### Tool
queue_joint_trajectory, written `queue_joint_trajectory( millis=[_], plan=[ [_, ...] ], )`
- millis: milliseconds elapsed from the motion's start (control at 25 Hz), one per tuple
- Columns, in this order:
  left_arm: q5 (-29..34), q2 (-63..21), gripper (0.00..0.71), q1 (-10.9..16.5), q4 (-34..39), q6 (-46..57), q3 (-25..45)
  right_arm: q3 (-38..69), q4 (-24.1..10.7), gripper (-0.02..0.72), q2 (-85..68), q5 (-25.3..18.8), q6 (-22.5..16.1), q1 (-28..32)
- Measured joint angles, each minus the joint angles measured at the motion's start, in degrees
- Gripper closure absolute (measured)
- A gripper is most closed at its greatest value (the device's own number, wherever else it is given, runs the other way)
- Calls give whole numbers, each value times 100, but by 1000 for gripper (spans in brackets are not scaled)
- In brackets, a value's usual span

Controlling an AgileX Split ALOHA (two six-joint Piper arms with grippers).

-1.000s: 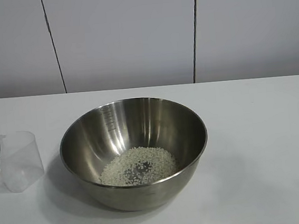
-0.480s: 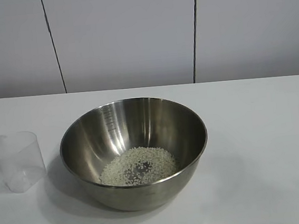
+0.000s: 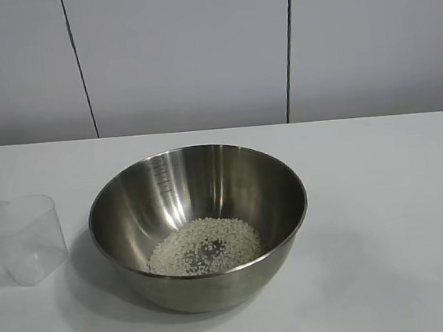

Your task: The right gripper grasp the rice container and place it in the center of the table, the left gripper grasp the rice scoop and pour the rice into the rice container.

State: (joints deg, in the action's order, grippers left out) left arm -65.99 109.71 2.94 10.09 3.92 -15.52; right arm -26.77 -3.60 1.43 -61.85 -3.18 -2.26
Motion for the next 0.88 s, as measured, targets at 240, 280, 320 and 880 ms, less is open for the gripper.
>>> queue_joint_trajectory(
  millis=[240,280,320,880],
  plan=[
    [5,-569,446,626,-12,446,-160,0,0,168,0,0,0,0],
    [5,-710,446,736,-12,491,-197,0,0,168,0,0,0,0],
    [48,-848,446,854,-5,526,-246,0,0,168,0,0,0,0],
    [4330,-4400,446,1386,1355,1628,-1619,0,0,168,0,0,0,0]
  ],
)
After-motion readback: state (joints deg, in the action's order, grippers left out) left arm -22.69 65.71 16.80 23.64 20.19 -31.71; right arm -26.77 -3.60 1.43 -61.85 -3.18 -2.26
